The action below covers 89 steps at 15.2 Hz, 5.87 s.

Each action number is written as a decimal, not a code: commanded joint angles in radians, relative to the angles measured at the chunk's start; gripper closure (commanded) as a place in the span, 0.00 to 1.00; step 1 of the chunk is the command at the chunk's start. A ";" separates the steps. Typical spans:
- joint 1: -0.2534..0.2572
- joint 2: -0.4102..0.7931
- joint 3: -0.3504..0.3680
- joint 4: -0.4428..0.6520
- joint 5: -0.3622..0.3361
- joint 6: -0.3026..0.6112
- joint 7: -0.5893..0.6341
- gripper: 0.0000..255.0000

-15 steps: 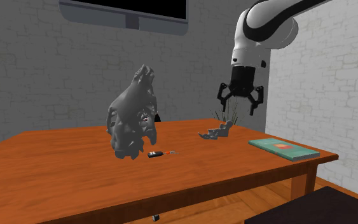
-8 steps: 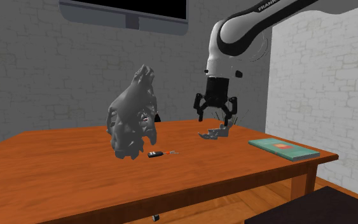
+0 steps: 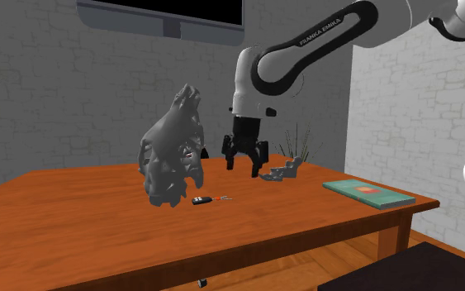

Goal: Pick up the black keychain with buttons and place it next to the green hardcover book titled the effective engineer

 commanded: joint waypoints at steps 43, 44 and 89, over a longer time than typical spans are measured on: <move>0.292 0.488 -0.171 0.435 -0.388 -0.088 0.511 1.00; 0.291 0.483 -0.168 0.442 -0.384 -0.099 0.508 1.00; -0.425 -0.135 -0.433 -0.114 0.146 -0.049 -0.641 1.00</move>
